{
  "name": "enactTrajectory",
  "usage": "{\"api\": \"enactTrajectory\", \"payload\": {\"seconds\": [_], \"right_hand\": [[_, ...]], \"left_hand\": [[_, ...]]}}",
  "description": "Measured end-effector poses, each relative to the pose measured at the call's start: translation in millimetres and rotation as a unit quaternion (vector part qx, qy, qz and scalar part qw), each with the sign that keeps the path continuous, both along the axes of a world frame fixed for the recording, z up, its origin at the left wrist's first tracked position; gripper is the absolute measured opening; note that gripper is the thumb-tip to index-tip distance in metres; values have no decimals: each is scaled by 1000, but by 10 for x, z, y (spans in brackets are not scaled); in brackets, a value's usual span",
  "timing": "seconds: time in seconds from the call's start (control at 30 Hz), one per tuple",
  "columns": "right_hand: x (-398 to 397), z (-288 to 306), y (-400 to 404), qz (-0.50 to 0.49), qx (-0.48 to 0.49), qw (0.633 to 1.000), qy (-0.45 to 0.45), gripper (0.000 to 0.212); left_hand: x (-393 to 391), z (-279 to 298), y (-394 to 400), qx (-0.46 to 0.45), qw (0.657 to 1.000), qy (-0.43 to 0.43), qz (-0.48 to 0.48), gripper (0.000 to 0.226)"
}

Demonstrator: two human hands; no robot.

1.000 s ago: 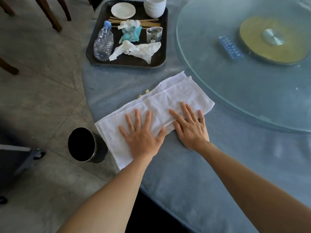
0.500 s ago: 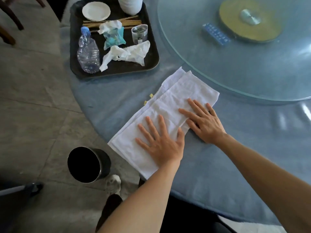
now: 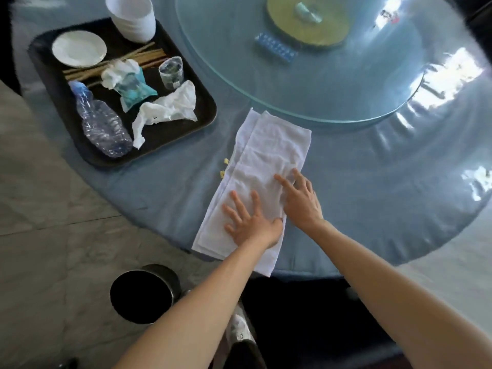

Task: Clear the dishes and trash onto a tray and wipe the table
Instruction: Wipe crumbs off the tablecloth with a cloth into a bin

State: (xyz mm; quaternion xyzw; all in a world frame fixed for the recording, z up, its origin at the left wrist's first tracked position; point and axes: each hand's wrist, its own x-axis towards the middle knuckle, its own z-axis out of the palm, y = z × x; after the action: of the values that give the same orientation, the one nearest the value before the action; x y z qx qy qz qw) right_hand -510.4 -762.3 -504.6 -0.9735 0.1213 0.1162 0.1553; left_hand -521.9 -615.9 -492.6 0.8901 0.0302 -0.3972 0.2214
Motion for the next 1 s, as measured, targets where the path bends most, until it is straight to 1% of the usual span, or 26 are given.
{"api": "enactTrajectory", "payload": {"seconds": [0.07,0.17,0.23,0.3,0.37,0.43,0.47,0.53,0.6,0.63,0.7,0.77,0.87,0.93,1.0], "right_hand": [[-107,8,84,-37,41,998,-31,63],[-208,34,163,-74,63,994,-51,60],[-231,65,208,-119,93,988,-43,61],[-185,136,239,-189,139,971,-45,56],[-127,209,245,-265,203,941,-47,49],[-45,266,223,-329,259,907,-43,47],[1,285,198,-347,272,897,-38,48],[74,283,136,-365,281,887,-29,54],[96,243,81,-382,292,876,-21,59],[98,218,64,-389,298,871,-20,61],[88,189,42,-406,316,857,-20,62],[84,165,34,-421,333,843,-17,64],[108,167,27,-432,343,834,-15,63],[141,180,27,-454,372,809,-16,56],[168,224,47,-472,400,786,-8,40]], "left_hand": [[24,33,213,21,996,-49,-78,91],[93,103,408,56,979,-97,-171,89],[151,131,469,61,973,-97,-201,87],[230,166,530,51,973,-74,-214,79],[351,236,602,31,975,-72,-206,60],[548,320,650,-25,978,-126,-166,40],[658,371,662,-61,975,-164,-139,33],[904,467,671,-112,961,-234,-100,24],[1196,500,642,-134,952,-265,-69,20],[1344,489,618,-136,953,-267,-52,20],[1586,436,564,-112,960,-254,-34,24],[1756,366,524,-84,971,-224,-29,28],[1906,284,461,-86,981,-174,-19,27],[1978,275,410,-98,986,-136,-2,31],[2015,294,376,-111,989,-101,15,49]]}}
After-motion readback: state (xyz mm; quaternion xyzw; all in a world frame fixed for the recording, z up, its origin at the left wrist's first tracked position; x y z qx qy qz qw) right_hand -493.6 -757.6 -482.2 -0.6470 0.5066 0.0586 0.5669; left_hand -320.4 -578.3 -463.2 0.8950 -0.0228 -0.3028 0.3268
